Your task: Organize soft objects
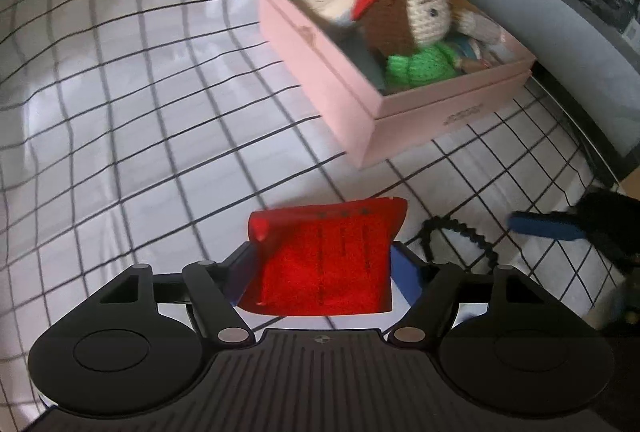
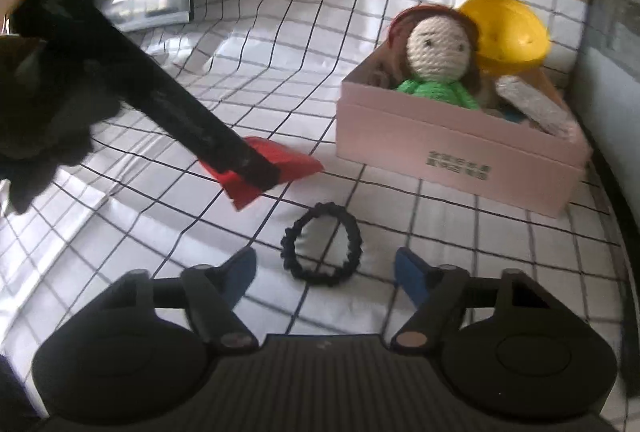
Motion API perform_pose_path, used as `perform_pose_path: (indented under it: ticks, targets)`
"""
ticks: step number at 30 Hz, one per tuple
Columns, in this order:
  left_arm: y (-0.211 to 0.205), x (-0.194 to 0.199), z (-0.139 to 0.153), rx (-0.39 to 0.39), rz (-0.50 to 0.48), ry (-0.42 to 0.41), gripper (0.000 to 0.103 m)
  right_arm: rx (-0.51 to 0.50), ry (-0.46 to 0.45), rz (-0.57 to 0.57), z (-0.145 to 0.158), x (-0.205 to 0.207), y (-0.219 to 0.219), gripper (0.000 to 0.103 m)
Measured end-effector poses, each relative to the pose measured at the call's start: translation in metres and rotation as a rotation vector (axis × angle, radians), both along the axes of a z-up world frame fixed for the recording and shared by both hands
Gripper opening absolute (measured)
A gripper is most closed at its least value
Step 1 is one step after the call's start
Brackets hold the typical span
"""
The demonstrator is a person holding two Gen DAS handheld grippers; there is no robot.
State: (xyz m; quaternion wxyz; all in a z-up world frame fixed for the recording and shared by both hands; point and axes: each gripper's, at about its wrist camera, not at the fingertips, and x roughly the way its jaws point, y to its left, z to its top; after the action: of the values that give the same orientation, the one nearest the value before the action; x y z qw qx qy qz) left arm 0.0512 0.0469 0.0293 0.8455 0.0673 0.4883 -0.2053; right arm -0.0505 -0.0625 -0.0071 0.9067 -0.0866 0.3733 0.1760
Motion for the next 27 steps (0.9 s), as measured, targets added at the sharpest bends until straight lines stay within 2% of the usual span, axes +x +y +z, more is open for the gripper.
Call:
perform_pose_path:
  ticks: [2, 5, 8, 11, 14, 16, 17, 18, 19, 21, 22, 23, 27]
  targets:
    - [0.009, 0.001, -0.002, -0.016, 0.026, 0.004, 0.078, 0.005, -0.001, -0.002, -0.004, 0.008, 0.002, 0.065]
    - [0.018, 0.002, -0.004, -0.038, 0.053, 0.029, 0.088, -0.020, -0.008, 0.009, -0.002, 0.010, 0.005, 0.046]
    - [0.022, 0.008, -0.011, -0.019, 0.080, 0.074, 0.095, -0.022, -0.014, 0.017, -0.002, 0.007, 0.004, 0.045]
    - [0.016, 0.011, -0.012, -0.005, 0.079, 0.075, 0.102, -0.019, -0.019, 0.014, -0.002, 0.003, 0.003, 0.045]
    - [0.003, 0.011, -0.016, 0.052, 0.053, 0.076, 0.102, -0.020, -0.026, 0.011, -0.002, 0.000, 0.002, 0.044]
    - [-0.004, 0.010, -0.019, 0.093, 0.047, 0.059, 0.100, -0.022, -0.028, 0.016, -0.002, 0.000, 0.003, 0.034]
    - [-0.004, 0.009, -0.019, 0.084, 0.053, 0.046, 0.091, -0.026, -0.029, 0.023, -0.001, -0.001, 0.003, 0.023]
    - [-0.003, 0.008, -0.019, 0.067, 0.064, 0.034, 0.076, -0.033, -0.027, 0.029, -0.001, 0.000, 0.003, 0.015]
    - [0.000, 0.007, -0.018, 0.051, 0.078, 0.020, 0.067, -0.041, -0.026, 0.030, 0.000, -0.001, 0.002, 0.015]
    - [0.005, 0.002, -0.013, 0.040, 0.095, -0.039, 0.014, -0.051, -0.022, 0.025, 0.001, -0.003, 0.000, 0.015]
    - [0.009, 0.001, -0.010, 0.012, 0.098, -0.046, 0.010, -0.054, -0.022, 0.022, 0.003, -0.004, -0.002, 0.015]
    - [0.013, 0.001, -0.007, -0.012, 0.108, -0.047, 0.012, -0.057, -0.024, 0.018, 0.004, -0.006, -0.004, 0.014]
    - [0.019, -0.003, -0.008, -0.012, 0.104, -0.040, 0.012, -0.073, -0.032, 0.000, 0.009, -0.012, -0.013, 0.014]
